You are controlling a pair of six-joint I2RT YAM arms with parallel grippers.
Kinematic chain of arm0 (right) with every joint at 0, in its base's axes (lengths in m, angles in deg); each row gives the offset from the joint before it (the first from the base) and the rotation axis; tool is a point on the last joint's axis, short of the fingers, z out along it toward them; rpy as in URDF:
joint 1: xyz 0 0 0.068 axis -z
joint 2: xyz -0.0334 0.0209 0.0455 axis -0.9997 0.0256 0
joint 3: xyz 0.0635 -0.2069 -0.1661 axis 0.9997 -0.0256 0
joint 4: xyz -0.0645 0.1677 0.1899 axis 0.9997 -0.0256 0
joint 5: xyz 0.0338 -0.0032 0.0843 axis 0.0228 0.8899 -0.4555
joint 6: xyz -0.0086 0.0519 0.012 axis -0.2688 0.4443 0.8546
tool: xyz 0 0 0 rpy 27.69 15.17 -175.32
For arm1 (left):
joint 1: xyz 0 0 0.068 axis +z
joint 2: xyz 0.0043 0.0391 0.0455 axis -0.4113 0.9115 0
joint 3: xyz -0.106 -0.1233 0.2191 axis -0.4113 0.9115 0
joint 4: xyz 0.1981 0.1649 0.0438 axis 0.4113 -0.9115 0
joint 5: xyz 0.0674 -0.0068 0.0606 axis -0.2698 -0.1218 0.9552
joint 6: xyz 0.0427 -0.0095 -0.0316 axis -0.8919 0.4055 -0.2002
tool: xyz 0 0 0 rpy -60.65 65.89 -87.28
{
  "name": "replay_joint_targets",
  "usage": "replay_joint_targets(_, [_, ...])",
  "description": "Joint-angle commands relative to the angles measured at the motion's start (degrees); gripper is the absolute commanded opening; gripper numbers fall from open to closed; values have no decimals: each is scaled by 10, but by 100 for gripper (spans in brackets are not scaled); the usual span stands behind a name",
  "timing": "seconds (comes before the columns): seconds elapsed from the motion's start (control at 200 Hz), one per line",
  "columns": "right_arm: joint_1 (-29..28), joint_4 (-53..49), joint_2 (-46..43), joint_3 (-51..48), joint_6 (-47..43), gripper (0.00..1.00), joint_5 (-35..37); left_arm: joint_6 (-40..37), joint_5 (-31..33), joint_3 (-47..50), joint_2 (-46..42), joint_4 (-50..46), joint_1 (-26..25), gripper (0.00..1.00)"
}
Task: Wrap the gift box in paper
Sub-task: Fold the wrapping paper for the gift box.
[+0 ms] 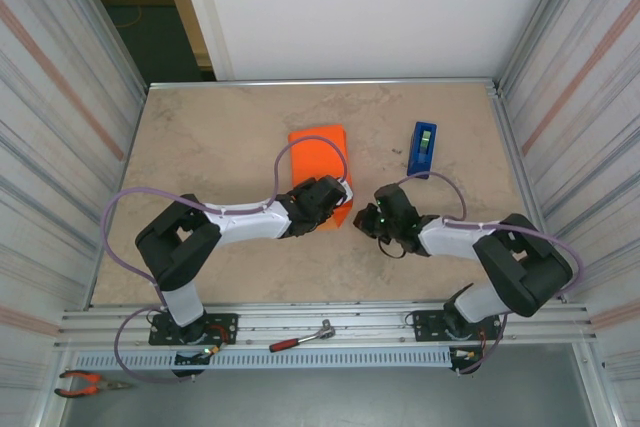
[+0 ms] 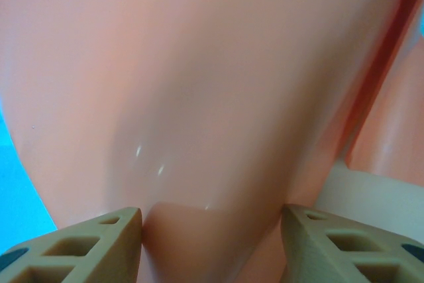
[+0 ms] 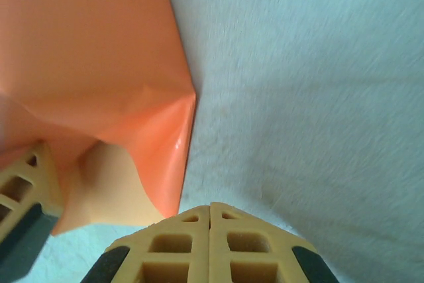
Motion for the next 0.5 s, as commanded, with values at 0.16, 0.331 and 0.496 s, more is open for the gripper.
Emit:
replay_joint_targets(0.16, [13,27,42,49,-17,0,-8,1,-37,15,33,-40,-7,56])
replay_joint_targets(0.331, [3,54,87,75,-7,0,-8,1,-36,15,32,-40,-7,56])
replay_joint_targets(0.496, [-8,73,121,87,2,0,-5,1,-36,15,31,-40,-6,56])
